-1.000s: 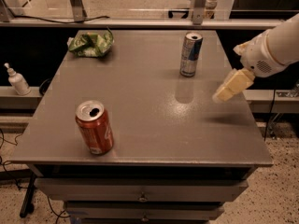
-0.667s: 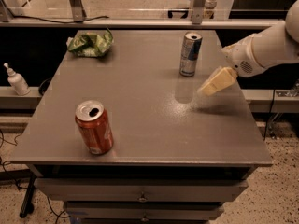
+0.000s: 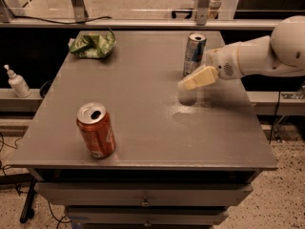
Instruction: Knock redbull can over
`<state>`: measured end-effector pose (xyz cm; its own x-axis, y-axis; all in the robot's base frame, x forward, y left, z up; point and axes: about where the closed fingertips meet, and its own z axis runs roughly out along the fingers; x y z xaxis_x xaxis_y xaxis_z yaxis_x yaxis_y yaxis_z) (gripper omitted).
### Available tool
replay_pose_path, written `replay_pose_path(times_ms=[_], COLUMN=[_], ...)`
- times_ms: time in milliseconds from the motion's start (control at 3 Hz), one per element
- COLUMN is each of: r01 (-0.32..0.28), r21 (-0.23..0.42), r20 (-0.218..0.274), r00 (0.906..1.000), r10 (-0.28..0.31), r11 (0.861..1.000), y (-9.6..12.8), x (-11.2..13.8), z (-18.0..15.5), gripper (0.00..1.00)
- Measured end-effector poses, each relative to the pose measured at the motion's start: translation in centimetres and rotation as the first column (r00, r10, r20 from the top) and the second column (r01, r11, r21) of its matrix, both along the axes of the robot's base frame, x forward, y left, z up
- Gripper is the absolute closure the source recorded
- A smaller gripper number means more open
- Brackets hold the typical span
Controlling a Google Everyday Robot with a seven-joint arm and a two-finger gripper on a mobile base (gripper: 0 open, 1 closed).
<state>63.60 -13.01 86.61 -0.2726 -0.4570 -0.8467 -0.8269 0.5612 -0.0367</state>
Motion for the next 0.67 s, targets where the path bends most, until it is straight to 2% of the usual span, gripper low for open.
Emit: replay_pose_path(times_ms=[333,667], r01=[-0.065,-0.153], r21=[0.125,0.200], r20=[0.041,0.113], r00=[0.9974,0.9847], r10=[0.060,0.132], r11=[0.990,0.968], y=[2.2,3.9], x=[0.5,0.2], z=[0.7,2.6], gripper=[0.00,0.00])
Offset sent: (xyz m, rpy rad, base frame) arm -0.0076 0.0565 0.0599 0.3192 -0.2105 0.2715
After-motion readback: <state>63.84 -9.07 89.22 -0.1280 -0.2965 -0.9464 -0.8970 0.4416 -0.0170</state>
